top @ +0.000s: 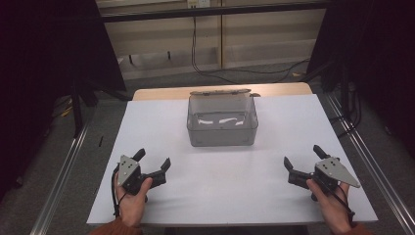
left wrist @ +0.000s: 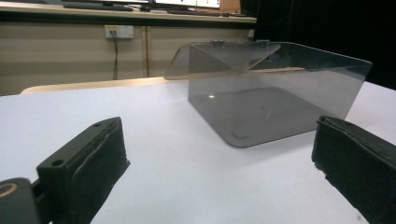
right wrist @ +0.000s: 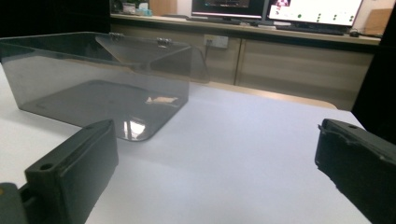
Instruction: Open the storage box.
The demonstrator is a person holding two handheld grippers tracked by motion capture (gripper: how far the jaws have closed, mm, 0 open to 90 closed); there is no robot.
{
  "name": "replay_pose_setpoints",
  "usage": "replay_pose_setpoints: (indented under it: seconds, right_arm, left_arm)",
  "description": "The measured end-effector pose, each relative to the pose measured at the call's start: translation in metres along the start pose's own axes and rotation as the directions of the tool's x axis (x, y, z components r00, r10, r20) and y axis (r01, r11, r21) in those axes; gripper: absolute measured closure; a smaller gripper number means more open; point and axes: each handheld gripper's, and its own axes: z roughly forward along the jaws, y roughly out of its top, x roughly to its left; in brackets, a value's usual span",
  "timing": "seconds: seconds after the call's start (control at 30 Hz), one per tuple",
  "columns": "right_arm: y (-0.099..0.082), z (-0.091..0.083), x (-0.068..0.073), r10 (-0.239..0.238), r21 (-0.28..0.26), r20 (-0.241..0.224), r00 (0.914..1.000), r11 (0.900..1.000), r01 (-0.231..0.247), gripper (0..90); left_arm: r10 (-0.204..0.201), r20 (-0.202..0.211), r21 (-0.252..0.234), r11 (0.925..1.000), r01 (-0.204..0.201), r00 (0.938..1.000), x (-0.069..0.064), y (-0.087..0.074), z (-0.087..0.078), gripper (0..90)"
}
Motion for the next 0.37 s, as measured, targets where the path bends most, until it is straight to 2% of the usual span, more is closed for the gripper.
replay_pose_setpoints:
  seconds: [0.07, 0.13, 0.2, 0.37]
  right_arm:
    - [-0.001, -0.003, -0.002, 0.002, 0.001, 0.009, 1.0000, 1.0000, -0.002, 0.0]
    - [0.000, -0.005, -0.004, -0.015, -0.008, 0.032, 0.9994, 0.9998, 0.016, 0.0]
    - [-0.001, -0.004, -0.007, 0.004, -0.012, 0.032, 0.9995, 0.9999, -0.004, 0.0]
    - [-0.003, 0.006, -0.004, 0.002, 0.013, 0.025, 0.9997, 0.9999, -0.003, 0.0]
  left_arm:
    - [0.004, -0.004, -0.001, 1.0000, -0.004, 1.0000, 0.000, -0.002, -0.002, 2.9]
    - [-0.008, -0.013, -0.005, 1.0000, 0.008, 0.9999, 0.002, -0.003, -0.004, 2.9]
    - [-0.020, -0.033, -0.009, 0.9998, 0.020, 0.9993, 0.003, -0.003, -0.004, 2.9]
    - [-0.018, -0.032, -0.027, 0.9995, 0.017, 0.9993, 0.004, -0.002, -0.007, 2.9]
